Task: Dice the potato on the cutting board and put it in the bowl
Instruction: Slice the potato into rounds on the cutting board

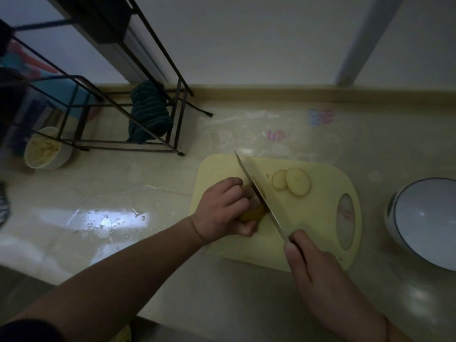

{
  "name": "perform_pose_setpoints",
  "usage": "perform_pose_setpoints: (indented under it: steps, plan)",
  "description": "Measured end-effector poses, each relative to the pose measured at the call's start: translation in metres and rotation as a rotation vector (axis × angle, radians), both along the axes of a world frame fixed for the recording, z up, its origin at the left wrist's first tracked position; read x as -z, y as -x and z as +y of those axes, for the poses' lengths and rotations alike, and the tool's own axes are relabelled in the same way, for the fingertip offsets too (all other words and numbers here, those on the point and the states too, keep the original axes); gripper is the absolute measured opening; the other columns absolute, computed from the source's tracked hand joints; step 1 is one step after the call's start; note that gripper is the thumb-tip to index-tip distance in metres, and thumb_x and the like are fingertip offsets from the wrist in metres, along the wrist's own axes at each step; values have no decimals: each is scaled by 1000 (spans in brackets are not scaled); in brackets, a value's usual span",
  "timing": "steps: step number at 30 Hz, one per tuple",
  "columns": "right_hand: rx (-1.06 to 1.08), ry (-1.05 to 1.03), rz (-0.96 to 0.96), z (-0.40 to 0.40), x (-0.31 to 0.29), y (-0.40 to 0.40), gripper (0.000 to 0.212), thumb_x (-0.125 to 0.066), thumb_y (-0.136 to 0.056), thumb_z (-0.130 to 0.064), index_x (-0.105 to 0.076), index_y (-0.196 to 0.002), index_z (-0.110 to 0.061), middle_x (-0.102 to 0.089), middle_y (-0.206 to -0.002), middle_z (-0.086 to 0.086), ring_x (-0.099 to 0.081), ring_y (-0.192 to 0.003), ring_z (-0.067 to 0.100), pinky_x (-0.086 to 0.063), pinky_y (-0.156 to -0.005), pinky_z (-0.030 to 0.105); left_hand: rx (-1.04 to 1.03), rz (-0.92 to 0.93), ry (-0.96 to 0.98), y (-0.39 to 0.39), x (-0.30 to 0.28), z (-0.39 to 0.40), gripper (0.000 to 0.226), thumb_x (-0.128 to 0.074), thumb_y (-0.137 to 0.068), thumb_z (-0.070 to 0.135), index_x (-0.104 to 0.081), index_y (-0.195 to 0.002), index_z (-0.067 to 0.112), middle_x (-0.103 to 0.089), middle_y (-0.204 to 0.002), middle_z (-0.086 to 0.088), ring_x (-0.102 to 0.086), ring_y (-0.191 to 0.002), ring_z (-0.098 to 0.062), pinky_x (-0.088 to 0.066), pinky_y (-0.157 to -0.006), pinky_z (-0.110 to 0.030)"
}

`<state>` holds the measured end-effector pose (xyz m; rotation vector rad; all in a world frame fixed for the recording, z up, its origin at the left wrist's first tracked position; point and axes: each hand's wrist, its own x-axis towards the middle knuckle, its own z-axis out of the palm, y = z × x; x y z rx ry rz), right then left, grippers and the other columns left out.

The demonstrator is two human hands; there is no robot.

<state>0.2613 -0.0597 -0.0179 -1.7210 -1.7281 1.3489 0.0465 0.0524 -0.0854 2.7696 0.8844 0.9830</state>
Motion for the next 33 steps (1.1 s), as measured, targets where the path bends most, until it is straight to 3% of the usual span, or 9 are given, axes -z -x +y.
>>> perform_pose_setpoints:
  steps: [5, 8, 12, 22, 24, 27, 28, 30, 33]
  plan:
    - [57, -16, 66, 3, 7, -6, 34, -26, -90, -58, -44, -82, -30, -54, -60, -6, -50, -49, 11, -33, -49, 25, -4, -10, 17, 2, 1, -2, 29, -76, -74, 24, -60, -92, 8, -62, -88, -13, -59, -81, -31, -52, -71, -34]
    - [237, 243, 309, 5, 5, -20, 51, -28, -92, -64, -43, -69, -22, -41, -50, 1, -33, -37, 11, -27, -40, 23, -19, 0, 23, 4, 3, -5, 34, -77, -75, 28, -59, -98, 10, -65, -87, -14, -58, -86, -30, -52, -73, -33]
    - [312, 549, 482, 6, 3, -34, 54, -32, -96, -49, -36, -68, -4, -34, -40, 4, -24, -31, 11, -25, -39, 14, -39, -5, 16, 4, 4, -6, 36, -76, -76, 30, -58, -103, 13, -54, -104, -6, -56, -92, -28, -48, -79, -32]
    - [395, 838, 654, -1, 2, -65, 67, -38, -83, -64, -39, -54, -3, -25, -44, 4, -20, -33, 11, -21, -38, 16, -75, -19, -8, 0, 4, -11, 34, -73, -77, 28, -58, -103, 14, -53, -106, -3, -54, -91, -29, -47, -86, -31]
    - [446, 887, 780, 0, -5, -69, 67, -39, -85, -61, -45, -57, -1, -24, -44, 3, -18, -31, 11, -21, -36, 14, -76, -12, -18, 0, 4, -11, 34, -73, -76, 27, -58, -103, 14, -53, -106, -3, -54, -92, -29, -47, -87, -31]
    - [546, 863, 956, 3, -13, -68, 52, -45, -89, -56, -62, -89, -7, -24, -51, 7, -19, -30, 11, -22, -35, 13, -80, -13, -15, -1, 3, -12, 34, -73, -76, 27, -58, -103, 13, -54, -107, -3, -54, -92, -29, -46, -87, -31]
    - [548, 853, 970, 4, -16, -65, 51, -49, -87, -57, -62, -90, -7, -23, -52, 7, -19, -31, 10, -22, -35, 13, -81, -15, -12, -1, 2, -12, 34, -73, -76, 27, -58, -103, 13, -54, -107, -3, -54, -91, -29, -47, -87, -31]
    - [533, 842, 901, 5, -20, -62, 63, -53, -83, -63, -54, -68, -2, -22, -48, 6, -18, -31, 12, -21, -34, 14, -85, -13, -6, -1, 1, -14, 34, -73, -77, 27, -58, -104, 13, -54, -107, -3, -54, -92, -29, -47, -87, -32]
    - [466, 654, 645, 2, -31, -52, 62, -40, -88, -59, -48, -56, -6, -29, -43, 9, -22, -33, 13, -23, -39, 15, -92, 8, 4, 1, 0, -17, 36, -75, -78, 28, -58, -107, 14, -54, -111, -3, -54, -94, -29, -47, -87, -32]
